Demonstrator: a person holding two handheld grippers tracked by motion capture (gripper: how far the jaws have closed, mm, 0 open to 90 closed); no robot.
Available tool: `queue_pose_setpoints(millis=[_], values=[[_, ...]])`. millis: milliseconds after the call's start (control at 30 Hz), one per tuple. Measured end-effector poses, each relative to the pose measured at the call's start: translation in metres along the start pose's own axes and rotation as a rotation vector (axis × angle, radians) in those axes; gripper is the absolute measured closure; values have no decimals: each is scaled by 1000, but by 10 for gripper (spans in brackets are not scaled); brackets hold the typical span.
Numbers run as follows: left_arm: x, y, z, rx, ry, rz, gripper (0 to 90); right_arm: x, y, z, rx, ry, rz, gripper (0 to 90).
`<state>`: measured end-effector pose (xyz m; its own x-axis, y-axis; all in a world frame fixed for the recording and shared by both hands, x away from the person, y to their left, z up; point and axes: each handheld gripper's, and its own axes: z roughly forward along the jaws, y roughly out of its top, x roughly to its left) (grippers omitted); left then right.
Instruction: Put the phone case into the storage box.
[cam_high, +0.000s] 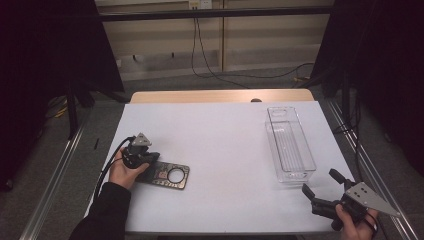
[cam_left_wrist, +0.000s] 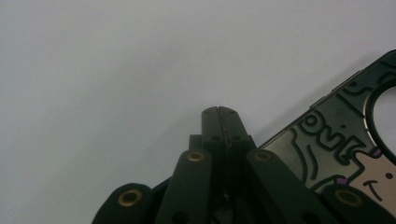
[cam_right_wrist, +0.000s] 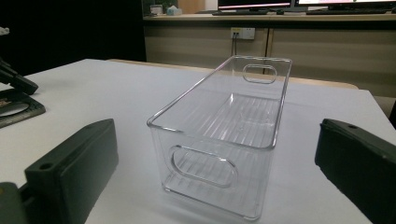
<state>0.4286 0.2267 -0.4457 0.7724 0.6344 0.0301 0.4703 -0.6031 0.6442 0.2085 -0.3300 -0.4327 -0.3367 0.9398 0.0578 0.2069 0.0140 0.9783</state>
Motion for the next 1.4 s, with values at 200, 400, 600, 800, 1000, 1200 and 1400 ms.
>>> queue_pose_setpoints(millis=[200, 400, 600, 800, 1000, 1200, 1400], values=[[-3, -4, -4, 3, -7, 6, 900, 0, 0, 0, -1, 2, -2, 0], [-9, -8, -10, 10, -4, 17, 900, 0, 0, 0, 1, 2, -1, 0], [-14, -16, -15, -6, -3, 9, 900, 1, 0, 1, 0, 7, -2, 0], [-20, -23, -21, -18, -8, 2, 900, 0, 0, 1, 2, 8, -4, 0], [-25, -27, -25, -17, -16, 0, 900, 1, 0, 1, 3, 7, -7, 0], [-31, -30, -29, -17, -11, 4, 900, 1, 0, 2, 4, 9, -6, 0], [-38, -35, -34, -14, -18, 2, 900, 1, 0, 3, 5, 13, -6, 0]])
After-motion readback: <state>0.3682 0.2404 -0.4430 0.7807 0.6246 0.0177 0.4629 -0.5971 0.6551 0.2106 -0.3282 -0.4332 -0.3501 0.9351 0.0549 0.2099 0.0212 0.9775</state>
